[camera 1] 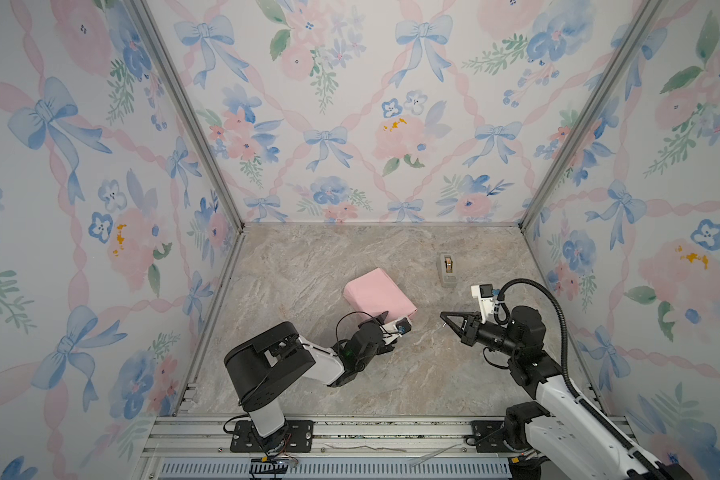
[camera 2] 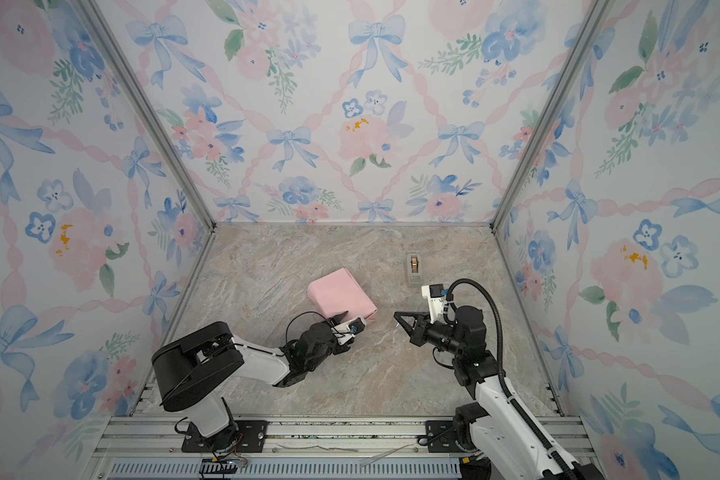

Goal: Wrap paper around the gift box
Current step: 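Bring the right gripper to the box end beside the left gripper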

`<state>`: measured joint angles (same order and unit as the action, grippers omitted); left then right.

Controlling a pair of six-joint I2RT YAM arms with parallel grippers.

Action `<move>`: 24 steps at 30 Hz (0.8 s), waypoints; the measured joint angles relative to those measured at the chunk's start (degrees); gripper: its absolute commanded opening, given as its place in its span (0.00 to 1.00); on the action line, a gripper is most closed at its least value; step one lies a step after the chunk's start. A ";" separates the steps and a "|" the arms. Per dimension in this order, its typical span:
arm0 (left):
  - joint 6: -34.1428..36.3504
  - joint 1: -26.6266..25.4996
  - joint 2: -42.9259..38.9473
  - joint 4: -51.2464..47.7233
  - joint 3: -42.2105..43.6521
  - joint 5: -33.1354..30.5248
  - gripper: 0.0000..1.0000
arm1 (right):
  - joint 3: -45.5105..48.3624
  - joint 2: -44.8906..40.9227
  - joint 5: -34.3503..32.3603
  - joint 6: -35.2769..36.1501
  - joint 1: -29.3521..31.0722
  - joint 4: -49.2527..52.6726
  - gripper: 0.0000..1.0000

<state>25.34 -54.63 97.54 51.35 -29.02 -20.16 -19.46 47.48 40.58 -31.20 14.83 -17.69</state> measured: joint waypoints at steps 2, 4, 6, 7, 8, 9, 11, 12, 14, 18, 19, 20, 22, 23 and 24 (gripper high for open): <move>-0.39 0.42 -0.26 0.35 0.35 0.37 0.48 | 0.00 3.28 -1.07 1.09 1.86 -2.69 0.00; -0.85 0.79 -0.46 0.85 0.81 0.81 0.47 | 0.00 6.58 -2.51 2.40 4.00 -5.25 0.00; -1.22 1.05 -0.63 1.16 1.07 1.33 0.47 | -0.02 10.10 -3.74 3.74 6.12 -7.58 0.00; -1.46 1.16 -0.74 1.25 1.22 1.55 0.46 | -0.04 11.91 -4.31 4.46 7.10 -8.61 0.00; -1.64 1.20 -0.81 1.29 1.29 1.66 0.46 | -0.13 13.70 -5.01 5.05 8.09 -9.46 0.00; -1.73 1.31 -0.85 1.36 1.38 1.88 0.46 | -0.26 15.74 -5.68 5.70 9.20 -10.54 0.00; -2.10 1.51 -0.96 1.73 1.62 2.29 0.46 | -0.57 19.61 -7.08 6.97 11.41 -13.09 0.00; -2.27 1.55 -1.05 1.92 1.84 2.51 0.46 | -0.81 21.55 -7.72 7.52 12.39 -14.36 0.00; -2.56 1.70 -1.11 2.40 2.16 2.84 0.46 | -1.55 25.31 -8.44 8.33 13.73 -16.96 0.00; -2.89 1.86 -1.11 2.91 2.45 3.15 0.46 | -2.51 32.15 -9.64 8.70 14.91 -24.04 0.00; -2.93 1.86 -1.11 2.99 2.49 3.15 0.46 | -2.67 33.64 -9.79 8.76 15.13 -25.81 0.00; -2.95 1.86 -1.11 3.02 2.51 3.17 0.46 | -2.82 34.80 -9.97 8.81 15.34 -27.17 0.00; -2.95 1.88 -1.11 3.06 2.56 3.19 0.46 | -3.37 37.13 -10.23 8.98 15.98 -29.97 0.00; -2.95 1.92 -1.11 3.15 2.56 3.30 0.46 | -3.72 38.14 -10.34 9.07 16.26 -31.10 0.00; -2.97 1.97 -1.11 3.17 2.58 3.34 0.46 | -4.13 38.97 -10.43 9.20 16.52 -31.89 0.00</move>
<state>22.37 -52.66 96.42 54.52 -26.44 -16.82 -23.59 86.46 30.15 -22.00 31.35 -49.58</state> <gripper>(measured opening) 0.459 0.047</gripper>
